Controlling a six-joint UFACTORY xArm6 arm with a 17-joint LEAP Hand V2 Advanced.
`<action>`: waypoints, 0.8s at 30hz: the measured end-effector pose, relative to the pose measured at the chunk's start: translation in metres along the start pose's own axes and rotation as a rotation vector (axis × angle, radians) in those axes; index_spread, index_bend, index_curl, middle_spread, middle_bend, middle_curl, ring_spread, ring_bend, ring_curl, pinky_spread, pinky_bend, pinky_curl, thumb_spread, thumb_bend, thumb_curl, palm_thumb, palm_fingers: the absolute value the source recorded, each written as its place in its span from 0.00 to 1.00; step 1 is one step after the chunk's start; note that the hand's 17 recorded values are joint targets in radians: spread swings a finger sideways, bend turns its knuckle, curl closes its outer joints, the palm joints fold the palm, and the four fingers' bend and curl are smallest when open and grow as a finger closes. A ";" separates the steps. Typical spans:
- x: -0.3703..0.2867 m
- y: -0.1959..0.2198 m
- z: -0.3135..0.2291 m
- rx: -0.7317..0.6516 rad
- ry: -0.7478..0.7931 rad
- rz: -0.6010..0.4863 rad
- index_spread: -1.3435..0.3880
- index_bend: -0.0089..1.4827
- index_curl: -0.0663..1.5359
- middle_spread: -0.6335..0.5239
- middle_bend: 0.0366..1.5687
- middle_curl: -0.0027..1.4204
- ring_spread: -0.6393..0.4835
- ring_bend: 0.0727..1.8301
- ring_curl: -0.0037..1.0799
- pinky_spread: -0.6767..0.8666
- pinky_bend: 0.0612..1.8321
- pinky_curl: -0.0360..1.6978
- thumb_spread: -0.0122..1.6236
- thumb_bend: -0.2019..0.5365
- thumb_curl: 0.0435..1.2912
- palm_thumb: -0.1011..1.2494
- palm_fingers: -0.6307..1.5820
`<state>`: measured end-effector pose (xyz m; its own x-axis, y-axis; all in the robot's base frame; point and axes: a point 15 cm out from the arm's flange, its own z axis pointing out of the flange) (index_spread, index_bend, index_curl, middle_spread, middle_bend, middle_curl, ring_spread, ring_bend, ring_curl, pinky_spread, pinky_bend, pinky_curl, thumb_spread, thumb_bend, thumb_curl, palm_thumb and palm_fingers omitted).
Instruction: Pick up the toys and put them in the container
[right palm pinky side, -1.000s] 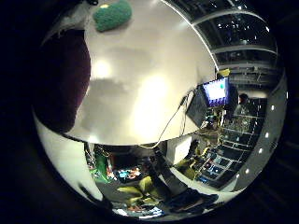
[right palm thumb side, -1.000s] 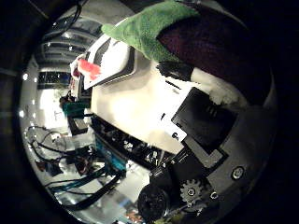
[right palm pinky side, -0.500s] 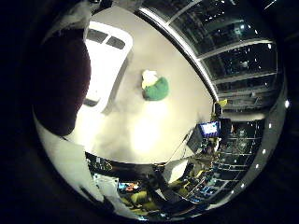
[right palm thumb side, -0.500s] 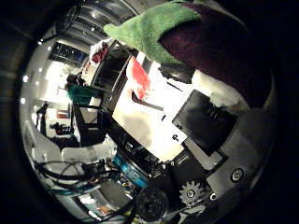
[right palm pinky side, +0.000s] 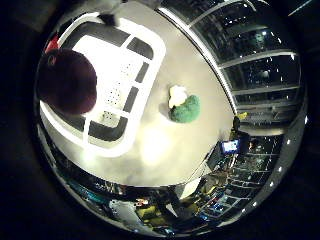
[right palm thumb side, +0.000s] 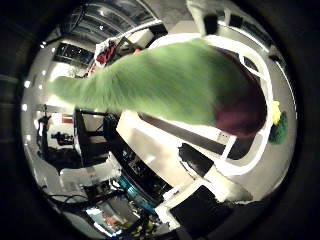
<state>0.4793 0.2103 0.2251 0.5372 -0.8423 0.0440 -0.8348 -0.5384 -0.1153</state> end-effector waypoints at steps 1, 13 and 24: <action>-0.003 0.001 0.000 -0.008 -0.002 -0.010 0.47 0.10 0.30 0.57 0.15 0.23 0.71 0.20 0.24 0.69 0.34 0.32 0.62 0.22 0.23 0.56 0.23; 0.056 0.028 -0.058 0.010 0.021 0.064 0.51 0.09 0.19 0.62 0.09 0.21 0.76 0.14 0.22 0.74 0.28 0.24 0.61 0.23 0.21 0.49 0.26; 0.192 0.106 -0.069 -0.002 0.072 0.227 0.55 0.11 0.19 0.63 0.11 0.22 0.75 0.12 0.23 0.72 0.25 0.21 0.61 0.24 0.21 0.49 0.29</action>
<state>0.4860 -0.0101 0.2899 0.3258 -0.9413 0.0882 -0.9334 -0.3350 -0.1286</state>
